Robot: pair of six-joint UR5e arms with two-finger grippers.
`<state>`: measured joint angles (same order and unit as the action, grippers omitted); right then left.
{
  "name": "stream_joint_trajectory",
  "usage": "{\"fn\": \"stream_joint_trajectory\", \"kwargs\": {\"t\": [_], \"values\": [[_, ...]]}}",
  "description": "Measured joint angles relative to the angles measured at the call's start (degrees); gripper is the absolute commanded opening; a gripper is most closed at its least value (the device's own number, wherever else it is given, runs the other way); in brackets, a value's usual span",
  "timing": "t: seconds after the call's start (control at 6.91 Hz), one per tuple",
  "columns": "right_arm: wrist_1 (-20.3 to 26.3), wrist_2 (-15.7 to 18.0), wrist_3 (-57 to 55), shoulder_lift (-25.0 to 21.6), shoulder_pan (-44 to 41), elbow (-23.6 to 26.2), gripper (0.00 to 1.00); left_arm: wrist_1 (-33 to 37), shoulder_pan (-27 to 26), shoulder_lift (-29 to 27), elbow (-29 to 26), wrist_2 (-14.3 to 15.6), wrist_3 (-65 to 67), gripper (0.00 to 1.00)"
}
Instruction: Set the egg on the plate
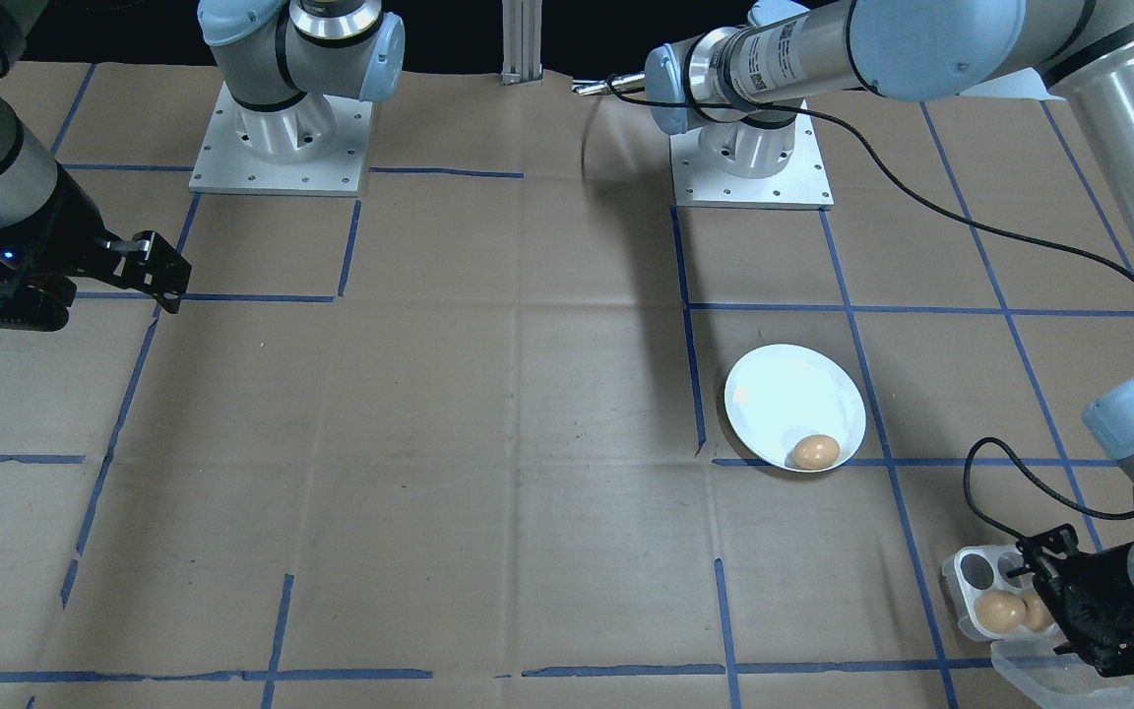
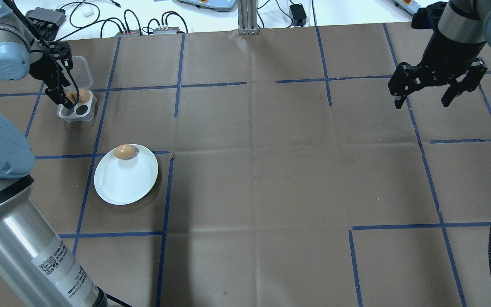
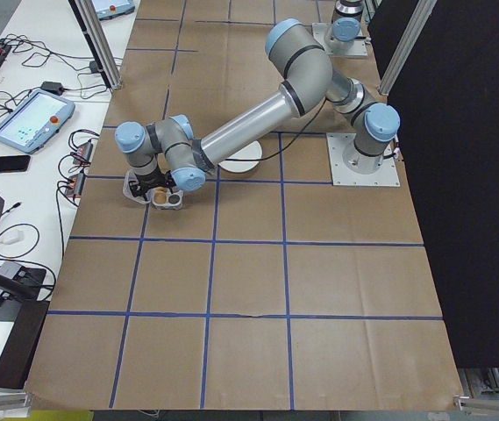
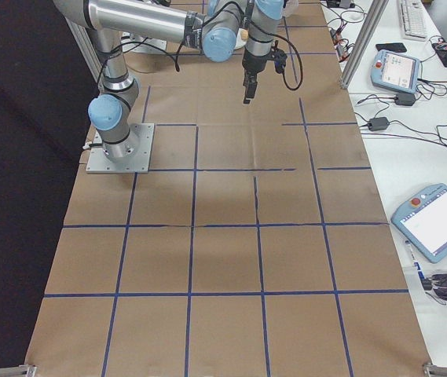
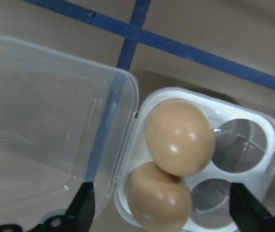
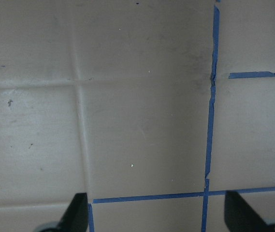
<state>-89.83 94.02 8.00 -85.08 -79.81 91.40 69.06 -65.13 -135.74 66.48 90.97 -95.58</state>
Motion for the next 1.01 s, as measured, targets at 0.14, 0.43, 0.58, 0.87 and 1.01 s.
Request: {"fn": "stream_joint_trajectory", "kwargs": {"t": [0.14, 0.43, 0.58, 0.87, 1.01], "values": [[0.0, 0.0, 0.0, 0.0, 0.0, 0.0, 1.00, 0.0, 0.0, 0.0, 0.1, 0.0, 0.0, 0.71], [-0.1, 0.0, 0.0, 0.0, 0.0, 0.0, 1.00, -0.1, 0.0, 0.0, 0.1, 0.9, 0.0, 0.59], [-0.1, 0.0, 0.0, 0.0, 0.0, 0.0, 1.00, -0.3, 0.0, 0.0, 0.1, 2.6, 0.0, 0.57], [0.0, 0.0, 0.0, 0.0, 0.0, 0.0, 1.00, -1.0, -0.1, 0.0, 0.1, 4.3, 0.6, 0.57], [0.0, 0.0, 0.0, 0.0, 0.0, 0.0, 1.00, -1.1, -0.2, 0.0, -0.1, 4.4, 1.0, 0.53]]}}
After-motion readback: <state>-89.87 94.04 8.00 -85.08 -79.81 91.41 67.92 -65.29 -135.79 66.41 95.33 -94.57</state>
